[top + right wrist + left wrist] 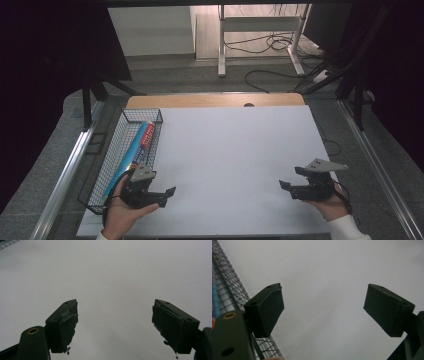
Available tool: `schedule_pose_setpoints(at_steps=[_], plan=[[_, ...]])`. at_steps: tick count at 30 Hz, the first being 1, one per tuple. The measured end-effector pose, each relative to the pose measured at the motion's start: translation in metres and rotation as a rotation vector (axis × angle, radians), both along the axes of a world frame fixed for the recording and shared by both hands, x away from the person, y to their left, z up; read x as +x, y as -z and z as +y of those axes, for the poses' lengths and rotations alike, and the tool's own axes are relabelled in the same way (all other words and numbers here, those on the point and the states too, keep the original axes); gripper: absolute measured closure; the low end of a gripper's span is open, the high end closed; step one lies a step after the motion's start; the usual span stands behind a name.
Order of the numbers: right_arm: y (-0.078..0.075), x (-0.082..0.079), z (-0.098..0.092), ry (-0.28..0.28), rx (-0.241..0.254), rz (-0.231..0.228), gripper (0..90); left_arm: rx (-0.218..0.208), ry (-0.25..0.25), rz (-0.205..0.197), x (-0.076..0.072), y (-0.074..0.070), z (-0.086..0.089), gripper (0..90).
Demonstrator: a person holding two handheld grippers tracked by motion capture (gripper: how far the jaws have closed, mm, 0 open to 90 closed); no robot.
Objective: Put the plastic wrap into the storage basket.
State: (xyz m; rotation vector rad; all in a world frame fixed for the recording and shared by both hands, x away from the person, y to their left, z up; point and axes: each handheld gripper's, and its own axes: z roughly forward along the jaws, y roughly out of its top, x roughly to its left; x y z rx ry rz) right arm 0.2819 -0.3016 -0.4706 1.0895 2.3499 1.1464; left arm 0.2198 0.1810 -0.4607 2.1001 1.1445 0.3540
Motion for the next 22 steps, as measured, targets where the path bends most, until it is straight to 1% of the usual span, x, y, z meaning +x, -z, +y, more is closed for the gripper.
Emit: schedule_pose_setpoints(at_steps=[2, 6, 13, 22], plan=[[0.0023, -0.0021, 0.0048, -0.013, -0.004, -0.002, 21.3, 0.008, -0.004, 0.005, 0.0013, 0.0019, -0.0003, 16.3], [0.0053, -0.0049, 0.0099, -0.034, -0.016, 0.0, 21.2, -0.003, -0.012, 0.024, 0.0047, 0.0055, 0.0011, 16.4], [0.0066, -0.0063, 0.0099, -0.027, -0.014, -0.007, 21.2, -0.016, -0.002, 0.022, 0.0051, 0.0033, 0.0004, 16.4], [0.0067, -0.0085, 0.0085, -0.022, -0.017, -0.018, 20.7, -0.013, 0.004, 0.029, 0.0071, 0.0032, 0.0005, 16.0]])
